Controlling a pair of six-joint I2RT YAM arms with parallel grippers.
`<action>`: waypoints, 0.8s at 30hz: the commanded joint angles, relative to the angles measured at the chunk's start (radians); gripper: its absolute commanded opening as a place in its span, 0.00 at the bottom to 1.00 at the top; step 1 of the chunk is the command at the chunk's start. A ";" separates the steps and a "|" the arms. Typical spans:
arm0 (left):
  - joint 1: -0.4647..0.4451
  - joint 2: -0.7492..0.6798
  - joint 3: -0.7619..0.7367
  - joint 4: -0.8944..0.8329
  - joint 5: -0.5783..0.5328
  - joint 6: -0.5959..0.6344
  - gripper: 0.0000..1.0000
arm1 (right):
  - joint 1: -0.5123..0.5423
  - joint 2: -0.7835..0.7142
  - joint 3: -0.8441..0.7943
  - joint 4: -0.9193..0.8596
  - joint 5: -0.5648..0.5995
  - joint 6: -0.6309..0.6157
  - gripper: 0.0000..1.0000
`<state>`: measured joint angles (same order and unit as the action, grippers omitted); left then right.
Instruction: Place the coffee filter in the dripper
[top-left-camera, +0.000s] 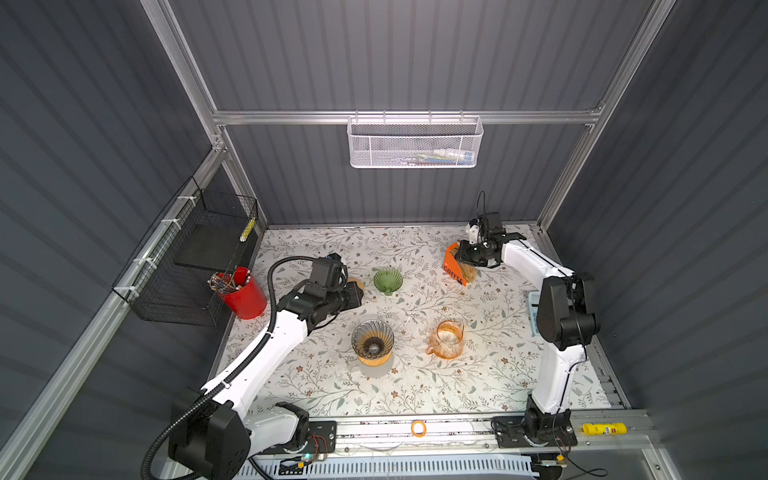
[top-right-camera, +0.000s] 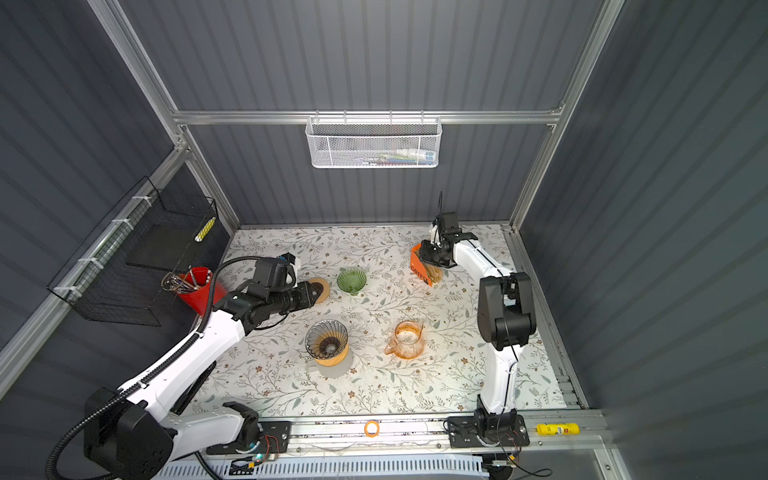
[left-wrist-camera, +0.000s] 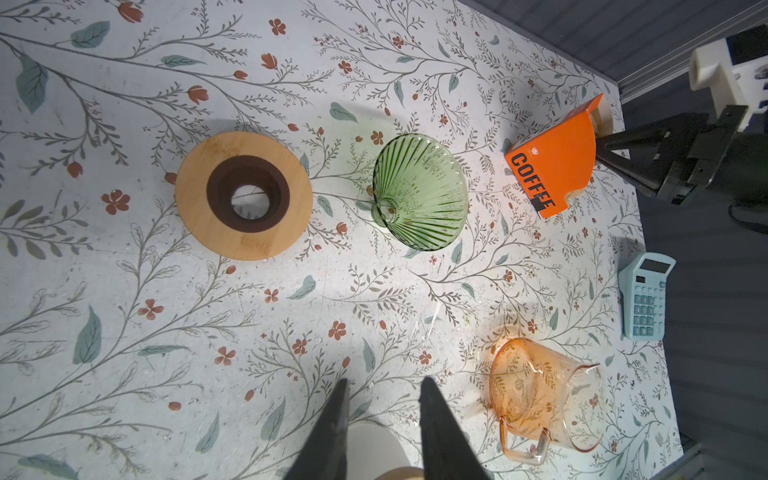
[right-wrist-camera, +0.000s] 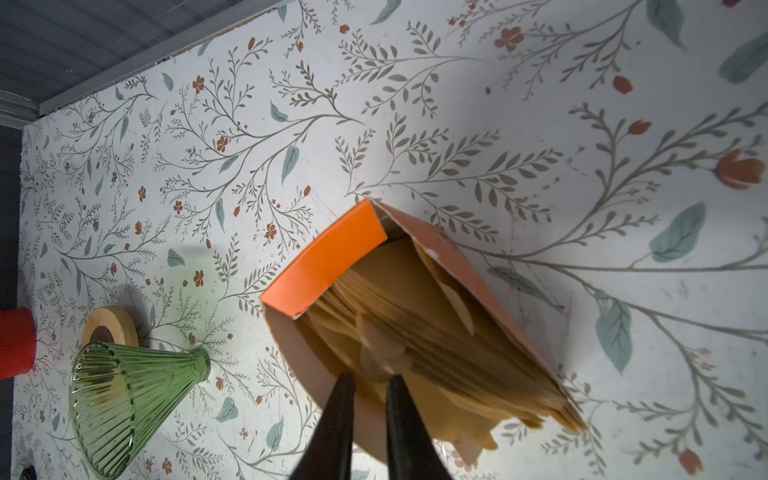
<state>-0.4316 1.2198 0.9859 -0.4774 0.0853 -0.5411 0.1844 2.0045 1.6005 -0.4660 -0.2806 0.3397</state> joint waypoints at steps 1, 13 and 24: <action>-0.002 -0.008 -0.007 -0.016 -0.009 0.024 0.30 | 0.007 0.024 0.029 -0.015 0.006 -0.004 0.17; -0.002 -0.006 -0.006 -0.017 -0.010 0.024 0.30 | 0.007 0.008 0.021 -0.013 0.009 -0.005 0.00; -0.002 -0.012 -0.006 -0.014 -0.006 0.020 0.30 | 0.007 -0.074 -0.042 -0.009 0.050 -0.010 0.00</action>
<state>-0.4316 1.2198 0.9859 -0.4774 0.0853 -0.5343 0.1871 1.9827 1.5795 -0.4690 -0.2520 0.3359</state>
